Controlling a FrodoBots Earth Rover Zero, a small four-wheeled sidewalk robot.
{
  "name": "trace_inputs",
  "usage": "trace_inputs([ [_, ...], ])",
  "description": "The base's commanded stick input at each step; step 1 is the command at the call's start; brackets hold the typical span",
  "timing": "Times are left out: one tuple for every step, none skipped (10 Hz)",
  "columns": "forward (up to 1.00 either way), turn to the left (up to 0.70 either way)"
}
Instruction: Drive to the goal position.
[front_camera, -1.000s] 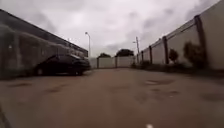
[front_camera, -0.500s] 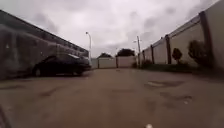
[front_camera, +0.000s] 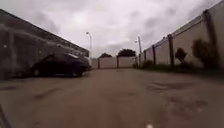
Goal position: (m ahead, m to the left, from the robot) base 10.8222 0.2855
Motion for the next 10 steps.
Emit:
trace_inputs([
  [0.70,-0.15],
  [0.70,-0.26],
  [0.70,0.00],
  [0.70,0.00],
  [0.70,0.00],
  [0.70,0.00],
  [0.70,0.00],
  [0.70,0.00],
  [0.70,0.00],
  [0.70,0.00],
])
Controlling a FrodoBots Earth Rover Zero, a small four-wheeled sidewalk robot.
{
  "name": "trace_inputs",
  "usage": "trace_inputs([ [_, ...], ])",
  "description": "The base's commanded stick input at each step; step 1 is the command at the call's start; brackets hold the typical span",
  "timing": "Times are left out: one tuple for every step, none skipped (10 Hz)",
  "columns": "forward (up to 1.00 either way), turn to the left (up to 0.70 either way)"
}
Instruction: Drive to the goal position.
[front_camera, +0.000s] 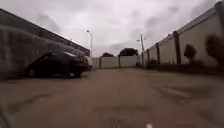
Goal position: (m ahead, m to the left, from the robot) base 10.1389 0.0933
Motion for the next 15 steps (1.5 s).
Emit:
trace_inputs([
  [0.70,0.00],
  [0.70,0.00],
  [0.70,0.00],
  [0.70,0.00],
  [0.70,0.00],
  [0.70,-0.35],
  [0.70,-0.35],
  [0.70,-0.12],
  [0.70,0.00],
  [0.70,0.00],
  [0.70,0.00],
  [0.70,0.00],
  [0.70,-0.03],
  [0.70,-0.27],
  [0.70,-0.35],
])
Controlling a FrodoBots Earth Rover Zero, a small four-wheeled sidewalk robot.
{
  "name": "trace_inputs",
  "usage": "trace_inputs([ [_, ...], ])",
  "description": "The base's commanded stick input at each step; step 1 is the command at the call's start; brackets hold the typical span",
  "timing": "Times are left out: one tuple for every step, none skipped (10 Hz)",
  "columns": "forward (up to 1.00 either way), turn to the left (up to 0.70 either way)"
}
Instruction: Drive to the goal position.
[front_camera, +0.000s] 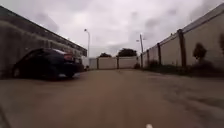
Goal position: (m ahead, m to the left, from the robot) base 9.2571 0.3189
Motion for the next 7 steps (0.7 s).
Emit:
trace_inputs([
  [0.70,0.00],
  [0.70,0.00],
  [0.70,0.00],
  [0.70,0.00],
  [0.70,0.00],
  [0.70,0.00],
  [0.70,0.00],
])
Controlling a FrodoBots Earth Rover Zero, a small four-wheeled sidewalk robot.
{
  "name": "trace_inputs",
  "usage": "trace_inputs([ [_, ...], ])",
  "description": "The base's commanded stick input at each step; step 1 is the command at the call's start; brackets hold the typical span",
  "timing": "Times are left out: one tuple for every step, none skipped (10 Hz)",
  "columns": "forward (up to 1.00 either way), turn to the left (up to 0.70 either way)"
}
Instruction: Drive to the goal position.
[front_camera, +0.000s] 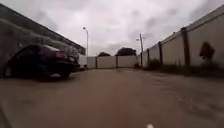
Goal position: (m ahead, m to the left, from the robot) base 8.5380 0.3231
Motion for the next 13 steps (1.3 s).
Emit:
trace_inputs([
  [0.70,0.00],
  [0.70,0.00],
  [0.70,0.00],
  [0.70,0.00],
  [0.70,0.00],
  [0.70,0.00],
  [0.70,0.00],
  [0.70,0.00],
  [0.70,0.00],
  [0.70,0.00],
  [0.70,0.00],
  [0.70,0.00],
  [0.70,0.00],
])
